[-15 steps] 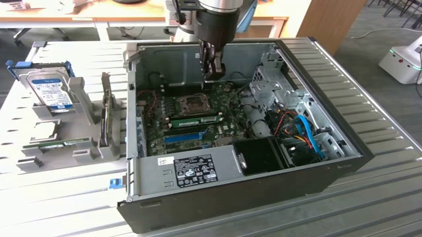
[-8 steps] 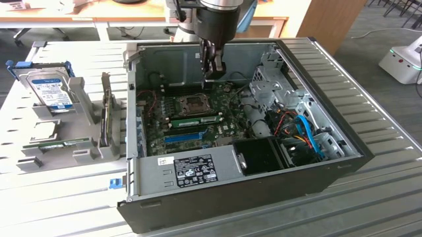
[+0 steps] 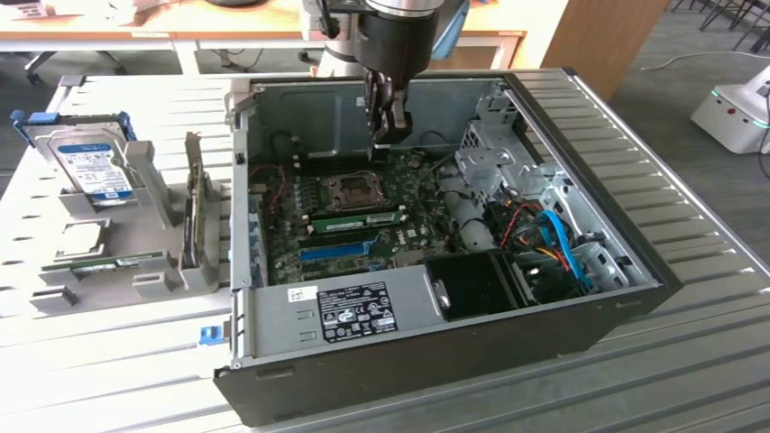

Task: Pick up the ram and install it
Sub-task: 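Press down the ram until it locks into place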

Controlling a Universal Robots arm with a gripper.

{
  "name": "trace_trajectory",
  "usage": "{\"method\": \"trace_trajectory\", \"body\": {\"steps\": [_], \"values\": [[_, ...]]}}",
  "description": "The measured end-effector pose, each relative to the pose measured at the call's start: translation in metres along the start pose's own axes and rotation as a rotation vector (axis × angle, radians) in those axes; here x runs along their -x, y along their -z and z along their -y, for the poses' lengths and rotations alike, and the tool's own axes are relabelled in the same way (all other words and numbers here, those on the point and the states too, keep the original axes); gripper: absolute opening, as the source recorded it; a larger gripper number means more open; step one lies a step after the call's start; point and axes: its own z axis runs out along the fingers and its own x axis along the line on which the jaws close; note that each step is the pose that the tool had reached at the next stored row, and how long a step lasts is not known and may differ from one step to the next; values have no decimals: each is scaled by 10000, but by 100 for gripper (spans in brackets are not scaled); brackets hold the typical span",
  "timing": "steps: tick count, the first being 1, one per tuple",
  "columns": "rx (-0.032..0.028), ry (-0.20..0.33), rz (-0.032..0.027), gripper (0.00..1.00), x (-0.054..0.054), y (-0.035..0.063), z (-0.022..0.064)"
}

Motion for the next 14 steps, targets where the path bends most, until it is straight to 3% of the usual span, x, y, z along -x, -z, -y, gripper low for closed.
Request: {"method": "trace_trajectory", "body": {"steps": [1, 3, 14], "values": [[2, 1, 45, 11, 0, 2, 0], [2, 3, 75, 11, 0, 11, 0], [3, 3, 80, 11, -1, 53, -1]]}}
